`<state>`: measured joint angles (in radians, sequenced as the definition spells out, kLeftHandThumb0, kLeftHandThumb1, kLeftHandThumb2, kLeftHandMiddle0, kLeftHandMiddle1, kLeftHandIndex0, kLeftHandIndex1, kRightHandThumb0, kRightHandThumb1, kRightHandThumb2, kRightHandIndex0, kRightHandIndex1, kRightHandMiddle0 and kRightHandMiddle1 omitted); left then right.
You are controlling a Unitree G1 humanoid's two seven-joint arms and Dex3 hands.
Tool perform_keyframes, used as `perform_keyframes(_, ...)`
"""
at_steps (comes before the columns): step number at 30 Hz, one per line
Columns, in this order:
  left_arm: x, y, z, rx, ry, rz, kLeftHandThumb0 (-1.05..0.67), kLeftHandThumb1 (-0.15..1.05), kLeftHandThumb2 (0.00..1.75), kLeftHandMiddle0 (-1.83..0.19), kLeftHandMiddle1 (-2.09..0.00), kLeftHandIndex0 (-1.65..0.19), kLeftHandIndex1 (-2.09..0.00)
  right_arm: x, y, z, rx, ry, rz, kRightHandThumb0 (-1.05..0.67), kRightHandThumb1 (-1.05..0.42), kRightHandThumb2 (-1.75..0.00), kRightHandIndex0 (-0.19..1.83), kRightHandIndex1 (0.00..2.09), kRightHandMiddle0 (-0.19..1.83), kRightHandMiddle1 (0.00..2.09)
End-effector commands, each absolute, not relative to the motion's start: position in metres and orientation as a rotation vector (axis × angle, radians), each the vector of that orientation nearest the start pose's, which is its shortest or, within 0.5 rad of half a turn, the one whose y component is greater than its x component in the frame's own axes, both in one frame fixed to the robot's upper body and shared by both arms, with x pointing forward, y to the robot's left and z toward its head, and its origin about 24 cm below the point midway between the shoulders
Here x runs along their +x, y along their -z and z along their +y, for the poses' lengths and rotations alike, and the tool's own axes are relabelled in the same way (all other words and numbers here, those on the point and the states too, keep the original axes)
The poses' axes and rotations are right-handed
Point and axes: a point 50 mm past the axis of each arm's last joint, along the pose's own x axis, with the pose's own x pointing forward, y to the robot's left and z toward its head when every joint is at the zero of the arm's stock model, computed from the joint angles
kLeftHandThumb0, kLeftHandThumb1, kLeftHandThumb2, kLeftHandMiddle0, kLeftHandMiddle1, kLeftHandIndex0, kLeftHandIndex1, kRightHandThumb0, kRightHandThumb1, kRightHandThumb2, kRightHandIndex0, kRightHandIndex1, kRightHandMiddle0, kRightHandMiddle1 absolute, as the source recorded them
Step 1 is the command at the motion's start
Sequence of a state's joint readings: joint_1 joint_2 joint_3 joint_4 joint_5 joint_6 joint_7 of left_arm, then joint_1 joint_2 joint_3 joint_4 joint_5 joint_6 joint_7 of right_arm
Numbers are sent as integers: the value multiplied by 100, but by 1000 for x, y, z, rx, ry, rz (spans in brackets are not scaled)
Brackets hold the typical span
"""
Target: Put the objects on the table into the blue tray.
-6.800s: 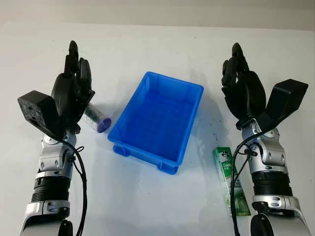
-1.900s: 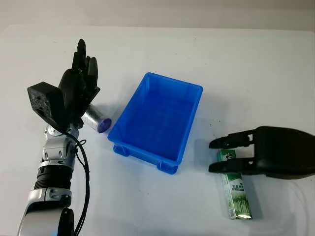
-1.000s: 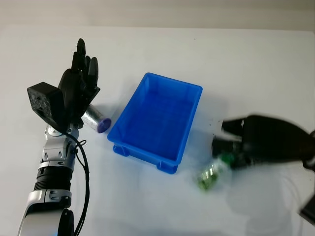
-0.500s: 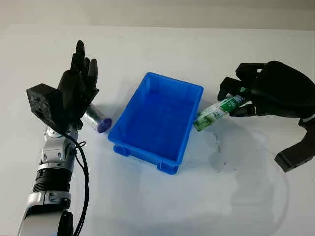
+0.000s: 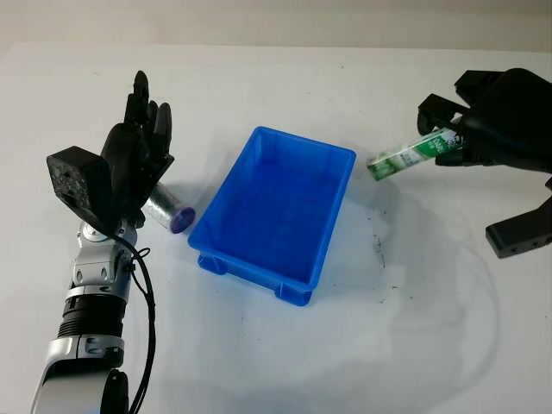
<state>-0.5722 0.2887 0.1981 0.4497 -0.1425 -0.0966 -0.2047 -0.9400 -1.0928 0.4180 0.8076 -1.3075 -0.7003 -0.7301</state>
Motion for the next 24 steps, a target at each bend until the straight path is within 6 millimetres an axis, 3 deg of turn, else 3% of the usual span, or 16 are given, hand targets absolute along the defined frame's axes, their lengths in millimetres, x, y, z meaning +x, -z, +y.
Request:
perform_keyframes(1,350,-140,222,98,46,-259,-71,105,60,19,0,19,0,334,-248,-298,-2157,-45,-904,-58,-105,-20,79,209,49,209)
perform_keyframes(8,349,-140,223,97,49,-261,-72,105,59,19,0,19,0,338,-258,-295,-2144,30,-946,-59,-105,-11,87,209,60,209)
perform_keyframes(10,349,-140,223,99,47,-261,-72,105,59,19,0,19,0,339,-262,-291,-2114,46,-961,-59,-105,-15,86,209,61,209)
perform_keyframes(14,350,-139,222,97,46,-257,-72,105,59,19,0,19,0,339,-267,-274,-2014,86,-1083,-59,-105,-13,87,209,62,209)
perform_keyframes(18,350,-138,222,101,50,-256,-73,105,60,19,0,19,0,340,-270,-248,-1938,107,-1244,-58,-104,-7,99,209,76,209)
perform_keyframes(24,349,-137,221,96,46,-255,-72,105,60,19,0,19,0,338,-268,-221,-1880,111,-1388,-59,-105,-20,108,209,86,209)
